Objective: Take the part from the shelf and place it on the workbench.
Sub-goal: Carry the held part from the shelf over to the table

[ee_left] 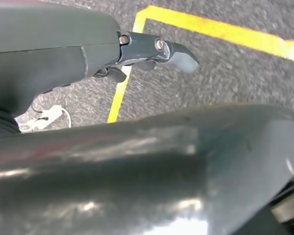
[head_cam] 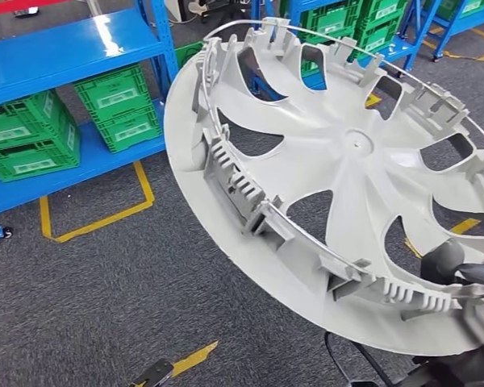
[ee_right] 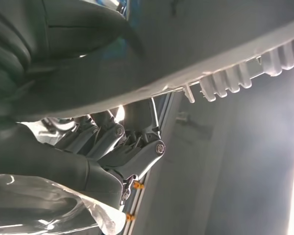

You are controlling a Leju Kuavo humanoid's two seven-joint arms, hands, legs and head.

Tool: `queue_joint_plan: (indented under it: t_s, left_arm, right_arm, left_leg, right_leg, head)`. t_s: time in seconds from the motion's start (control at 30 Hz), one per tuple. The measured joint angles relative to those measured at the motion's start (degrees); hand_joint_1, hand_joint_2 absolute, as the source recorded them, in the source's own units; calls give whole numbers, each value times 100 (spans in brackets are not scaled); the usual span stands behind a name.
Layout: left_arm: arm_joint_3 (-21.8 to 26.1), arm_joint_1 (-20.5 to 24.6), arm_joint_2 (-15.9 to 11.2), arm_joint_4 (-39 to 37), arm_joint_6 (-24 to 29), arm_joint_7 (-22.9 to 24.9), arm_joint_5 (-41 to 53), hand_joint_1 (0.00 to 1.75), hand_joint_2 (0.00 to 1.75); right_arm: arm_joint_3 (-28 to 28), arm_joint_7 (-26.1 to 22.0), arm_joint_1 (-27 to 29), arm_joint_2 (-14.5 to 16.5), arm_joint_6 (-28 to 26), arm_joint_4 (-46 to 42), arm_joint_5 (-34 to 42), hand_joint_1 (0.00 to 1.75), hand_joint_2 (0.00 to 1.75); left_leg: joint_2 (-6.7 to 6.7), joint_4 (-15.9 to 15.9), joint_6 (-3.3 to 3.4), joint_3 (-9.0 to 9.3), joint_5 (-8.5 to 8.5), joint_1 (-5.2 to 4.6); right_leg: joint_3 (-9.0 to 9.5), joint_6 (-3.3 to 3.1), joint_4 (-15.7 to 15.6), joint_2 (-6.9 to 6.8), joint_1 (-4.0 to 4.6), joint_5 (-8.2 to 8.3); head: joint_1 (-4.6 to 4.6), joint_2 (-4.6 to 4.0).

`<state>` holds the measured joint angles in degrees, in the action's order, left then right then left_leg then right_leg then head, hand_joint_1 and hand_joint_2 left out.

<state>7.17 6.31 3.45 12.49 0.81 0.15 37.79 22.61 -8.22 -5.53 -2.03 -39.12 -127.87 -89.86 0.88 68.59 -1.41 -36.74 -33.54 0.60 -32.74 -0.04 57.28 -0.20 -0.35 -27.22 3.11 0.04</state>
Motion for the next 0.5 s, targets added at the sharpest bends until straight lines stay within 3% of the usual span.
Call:
queue_joint_plan:
  t_s: [0.07,0.1,0.13,0.2,0.27,0.33,0.37,0.43,0.5]
  left_arm:
    - [0,-18,4,-1,-4,0,1,0,0]
    - [0,-21,5,-1,-7,0,1,0,0]
    - [0,-20,5,-1,-8,0,1,0,0]
    - [0,-14,-1,-1,-16,0,1,0,0]
    - [0,-4,-6,-1,-33,0,1,0,0]
    - [0,6,1,-1,-48,0,1,0,0]
    - [0,11,11,0,-52,0,2,0,0]
    - [1,17,24,0,-56,0,3,0,0]
    - [1,12,22,-1,-63,0,4,0,0]
  right_arm:
    - [4,2,1,0,0,3,0,175,175]
    - [7,2,1,0,0,3,1,175,175]
    - [8,2,1,0,0,3,2,175,175]
    - [10,2,-1,-1,0,3,2,175,175]
    - [12,3,-5,-1,0,5,1,175,175]
    - [13,5,-6,-1,0,7,3,175,175]
    - [14,7,-2,-1,0,8,5,175,175]
    - [13,9,-13,-1,0,9,5,175,175]
    - [12,11,-25,-1,0,14,5,175,175]
  left_leg:
    - [-30,559,-6,-261,-161,1]
    - [-36,544,2,-264,-72,1]
    - [-54,314,17,-169,112,1]
    - [-191,-435,64,152,507,6]
    - [-323,-905,99,350,631,7]
    - [-306,-984,126,372,611,-2]
    - [-264,-1004,152,375,627,2]
    - [-175,-1057,218,389,661,23]
    - [-73,-1074,256,391,669,27]
  right_leg:
    - [-2,-9,12,115,7,0]
    - [-2,-8,21,177,10,-1]
    - [1,-6,30,239,11,-3]
    - [0,13,49,352,18,-13]
    - [-40,60,70,450,17,-9]
    - [-83,126,68,528,-2,13]
    - [-105,158,74,524,-9,3]
    - [-237,211,309,362,-4,-163]
    - [-564,249,991,142,-12,-509]
  head:
    - [-1,0]
    - [0,0]
    - [0,0]
    - [-1,0]
    - [-4,0]
    - [-4,1]
    - [-5,1]
    - [-33,0]
    - [-57,0]
